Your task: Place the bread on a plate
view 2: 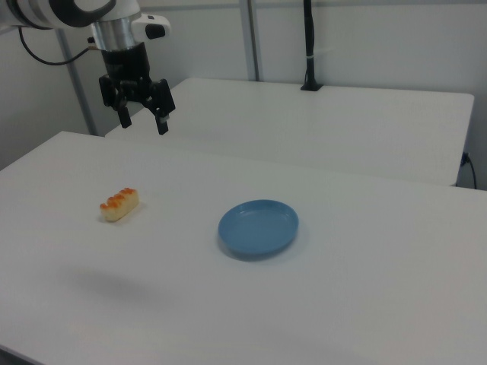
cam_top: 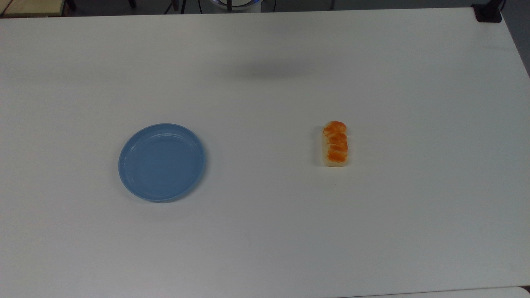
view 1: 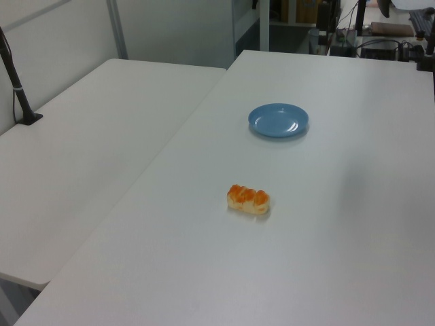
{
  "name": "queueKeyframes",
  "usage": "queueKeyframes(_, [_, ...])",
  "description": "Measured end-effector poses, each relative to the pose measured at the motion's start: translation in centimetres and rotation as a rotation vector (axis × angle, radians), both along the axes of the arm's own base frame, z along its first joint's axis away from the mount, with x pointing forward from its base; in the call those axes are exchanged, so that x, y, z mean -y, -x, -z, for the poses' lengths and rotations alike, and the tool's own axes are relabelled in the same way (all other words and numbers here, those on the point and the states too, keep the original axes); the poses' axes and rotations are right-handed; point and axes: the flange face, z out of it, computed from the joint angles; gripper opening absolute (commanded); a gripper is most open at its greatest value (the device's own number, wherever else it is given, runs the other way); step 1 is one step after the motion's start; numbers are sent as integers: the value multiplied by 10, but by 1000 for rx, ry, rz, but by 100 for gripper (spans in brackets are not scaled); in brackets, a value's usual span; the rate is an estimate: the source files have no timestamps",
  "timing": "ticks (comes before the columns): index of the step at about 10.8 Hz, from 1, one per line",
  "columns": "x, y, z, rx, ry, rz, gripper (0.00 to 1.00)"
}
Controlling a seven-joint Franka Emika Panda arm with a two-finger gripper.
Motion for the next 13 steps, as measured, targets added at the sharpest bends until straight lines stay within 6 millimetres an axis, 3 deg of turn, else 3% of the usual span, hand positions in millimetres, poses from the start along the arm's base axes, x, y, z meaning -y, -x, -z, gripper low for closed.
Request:
queueKeyframes(9, [-14, -7, 9, 0, -25, -20, 100])
queueKeyframes(13, [-46, -23, 32, -2, -26, -71, 100])
